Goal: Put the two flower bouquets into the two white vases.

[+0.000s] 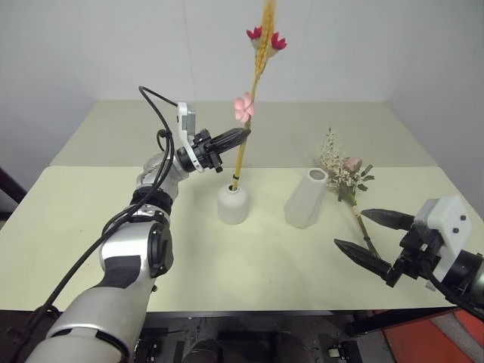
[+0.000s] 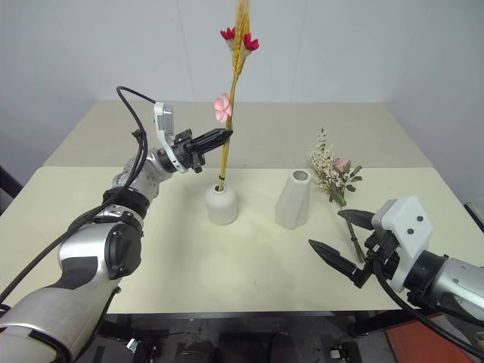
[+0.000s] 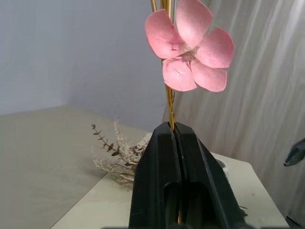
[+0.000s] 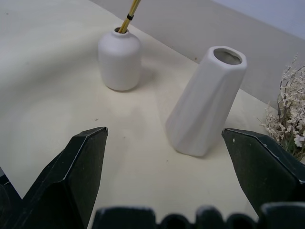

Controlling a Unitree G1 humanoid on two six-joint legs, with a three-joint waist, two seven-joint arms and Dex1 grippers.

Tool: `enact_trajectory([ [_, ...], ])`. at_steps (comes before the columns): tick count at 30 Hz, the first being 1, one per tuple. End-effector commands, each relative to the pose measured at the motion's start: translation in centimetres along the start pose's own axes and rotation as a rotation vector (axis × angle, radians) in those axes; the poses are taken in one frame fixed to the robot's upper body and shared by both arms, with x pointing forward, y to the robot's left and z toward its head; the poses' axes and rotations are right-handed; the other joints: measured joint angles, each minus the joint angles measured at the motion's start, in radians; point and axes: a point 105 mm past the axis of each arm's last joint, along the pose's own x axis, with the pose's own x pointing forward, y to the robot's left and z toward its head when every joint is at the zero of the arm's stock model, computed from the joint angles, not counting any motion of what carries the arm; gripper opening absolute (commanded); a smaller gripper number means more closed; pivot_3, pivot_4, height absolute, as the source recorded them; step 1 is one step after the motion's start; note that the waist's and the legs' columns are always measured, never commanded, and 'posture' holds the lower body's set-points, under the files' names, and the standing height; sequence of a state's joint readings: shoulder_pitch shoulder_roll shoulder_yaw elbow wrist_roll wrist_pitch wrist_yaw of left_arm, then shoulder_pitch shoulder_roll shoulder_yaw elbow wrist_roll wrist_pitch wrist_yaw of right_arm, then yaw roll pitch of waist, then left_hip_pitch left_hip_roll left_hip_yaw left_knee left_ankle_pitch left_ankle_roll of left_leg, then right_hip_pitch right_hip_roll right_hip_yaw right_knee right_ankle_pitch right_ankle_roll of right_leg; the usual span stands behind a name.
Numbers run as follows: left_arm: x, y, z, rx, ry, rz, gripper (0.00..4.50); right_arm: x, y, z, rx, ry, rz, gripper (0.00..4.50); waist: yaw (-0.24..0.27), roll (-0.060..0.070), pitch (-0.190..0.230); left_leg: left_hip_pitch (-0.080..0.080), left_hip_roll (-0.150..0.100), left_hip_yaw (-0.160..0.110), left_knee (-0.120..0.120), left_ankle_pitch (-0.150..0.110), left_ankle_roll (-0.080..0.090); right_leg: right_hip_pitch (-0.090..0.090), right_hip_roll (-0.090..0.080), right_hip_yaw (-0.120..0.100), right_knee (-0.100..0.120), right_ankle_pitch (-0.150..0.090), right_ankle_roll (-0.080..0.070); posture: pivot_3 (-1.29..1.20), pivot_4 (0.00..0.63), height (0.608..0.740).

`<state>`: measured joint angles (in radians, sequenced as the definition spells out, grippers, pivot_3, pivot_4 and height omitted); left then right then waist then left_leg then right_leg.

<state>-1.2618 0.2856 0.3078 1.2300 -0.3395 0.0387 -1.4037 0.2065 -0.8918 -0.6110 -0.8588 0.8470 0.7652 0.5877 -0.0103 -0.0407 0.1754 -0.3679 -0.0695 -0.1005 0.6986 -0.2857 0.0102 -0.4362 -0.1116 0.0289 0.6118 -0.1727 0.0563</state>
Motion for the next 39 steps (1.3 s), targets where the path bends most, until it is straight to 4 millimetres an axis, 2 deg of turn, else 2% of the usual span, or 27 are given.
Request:
enact_trajectory([
  [1,-0.5,-0.3,0.6,0.059,0.014,-0.026,0.02,-0.1,0.2,0.9,-0.045,-0.042,-0.002,4.50,-0.001,0.000,0.000,0.000,0.000,0.000,0.000,0.000,0.000,0.000,0.000,0.000,0.000,0.000,0.000,0.00,0.150,0.740],
  [9,-1.4,-0.1,0.1,0.062,0.011,-0.010,0.02,0.0,0.1,1.0,-0.053,-0.050,-0.002,4.50,0.000,0.000,0.000,0.000,0.000,0.000,0.000,0.000,0.000,0.000,0.000,0.000,0.000,0.000,0.000,0.00,0.150,0.740],
  [24,-0.3,-0.6,0.0,0.041,-0.023,-0.037,0.02,-0.1,0.0,0.9,-0.064,-0.049,-0.014,4.50,0.000,0.000,0.000,0.000,0.000,0.000,0.000,0.000,0.000,0.000,0.000,0.000,0.000,0.000,0.000,0.00,0.150,0.740],
  [34,-0.8,-0.8,-0.3,0.024,0.003,-0.060,0.02,-0.1,0.0,0.7,-0.060,-0.051,-0.022,4.50,0.000,0.000,0.000,0.000,0.000,0.000,0.000,0.000,0.000,0.000,0.000,0.000,0.000,0.000,0.000,0.00,0.150,0.740],
  [39,-1.1,-0.5,-1.2,0.040,0.032,-0.028,0.02,-0.1,-0.1,0.8,-0.063,-0.055,-0.022,4.50,0.000,0.000,0.000,0.000,0.000,0.000,0.000,0.000,0.000,0.000,0.000,0.000,0.000,0.000,0.000,0.00,0.150,0.740],
])
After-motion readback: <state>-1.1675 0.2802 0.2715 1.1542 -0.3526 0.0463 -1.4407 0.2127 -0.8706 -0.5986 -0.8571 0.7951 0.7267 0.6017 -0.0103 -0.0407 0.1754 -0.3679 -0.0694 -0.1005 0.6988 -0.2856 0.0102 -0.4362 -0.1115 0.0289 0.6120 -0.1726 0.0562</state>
